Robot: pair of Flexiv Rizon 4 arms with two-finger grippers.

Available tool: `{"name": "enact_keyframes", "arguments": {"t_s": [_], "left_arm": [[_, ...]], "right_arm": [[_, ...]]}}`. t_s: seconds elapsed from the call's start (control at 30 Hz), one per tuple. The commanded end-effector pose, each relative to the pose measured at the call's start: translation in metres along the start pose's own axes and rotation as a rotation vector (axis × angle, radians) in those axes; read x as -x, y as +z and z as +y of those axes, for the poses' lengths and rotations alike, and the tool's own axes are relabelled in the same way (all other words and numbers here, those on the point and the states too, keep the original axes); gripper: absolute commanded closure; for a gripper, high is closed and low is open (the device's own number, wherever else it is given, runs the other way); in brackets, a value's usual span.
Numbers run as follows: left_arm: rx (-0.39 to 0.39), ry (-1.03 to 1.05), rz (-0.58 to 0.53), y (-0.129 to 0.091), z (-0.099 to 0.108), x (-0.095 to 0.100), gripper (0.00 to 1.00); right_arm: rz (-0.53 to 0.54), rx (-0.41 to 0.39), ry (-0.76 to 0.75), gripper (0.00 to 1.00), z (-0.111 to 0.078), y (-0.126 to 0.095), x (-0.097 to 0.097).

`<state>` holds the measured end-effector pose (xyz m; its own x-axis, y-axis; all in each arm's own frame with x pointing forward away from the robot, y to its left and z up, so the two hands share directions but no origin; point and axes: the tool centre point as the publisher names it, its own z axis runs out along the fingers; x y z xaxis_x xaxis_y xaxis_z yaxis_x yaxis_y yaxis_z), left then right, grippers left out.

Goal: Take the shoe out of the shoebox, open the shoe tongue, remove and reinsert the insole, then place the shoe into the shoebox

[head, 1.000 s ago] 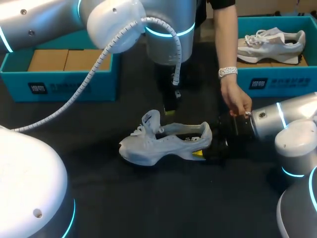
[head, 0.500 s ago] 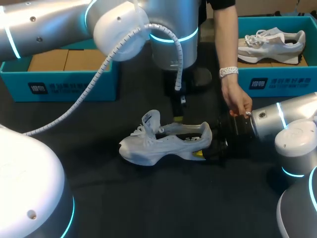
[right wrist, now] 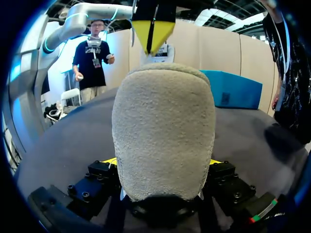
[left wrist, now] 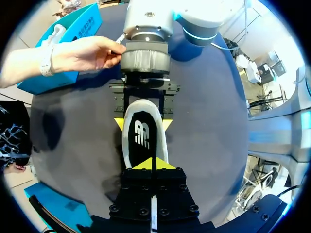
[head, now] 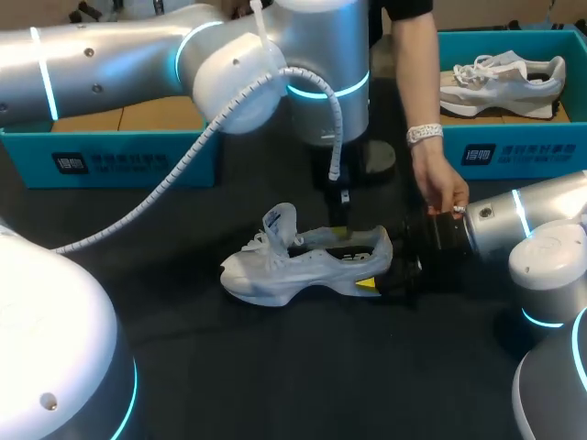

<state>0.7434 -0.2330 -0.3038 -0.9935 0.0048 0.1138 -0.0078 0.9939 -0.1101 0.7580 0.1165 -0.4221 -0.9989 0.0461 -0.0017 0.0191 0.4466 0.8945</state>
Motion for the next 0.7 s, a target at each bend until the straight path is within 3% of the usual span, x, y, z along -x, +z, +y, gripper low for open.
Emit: {"name": "enact_keyframes", "arguments": {"t_s": [0.03,0.37,0.7], "left_arm": [[-0.009,0.009,0.014,0.016,-0.001,0.007,1.00],[-0.092,0.056,0.008,0.033,0.002,0.004,1.00],[-0.064,0.088,0.003,0.050,0.006,0.001,1.00]], "right_arm": [[-0.001,-0.005,0.001,1.00,-0.001,0.002,0.000],[-0.001,-0.005,0.001,1.00,-0.001,0.002,0.000],[-0.001,-0.005,0.001,1.00,-0.001,0.002,0.000]]}}
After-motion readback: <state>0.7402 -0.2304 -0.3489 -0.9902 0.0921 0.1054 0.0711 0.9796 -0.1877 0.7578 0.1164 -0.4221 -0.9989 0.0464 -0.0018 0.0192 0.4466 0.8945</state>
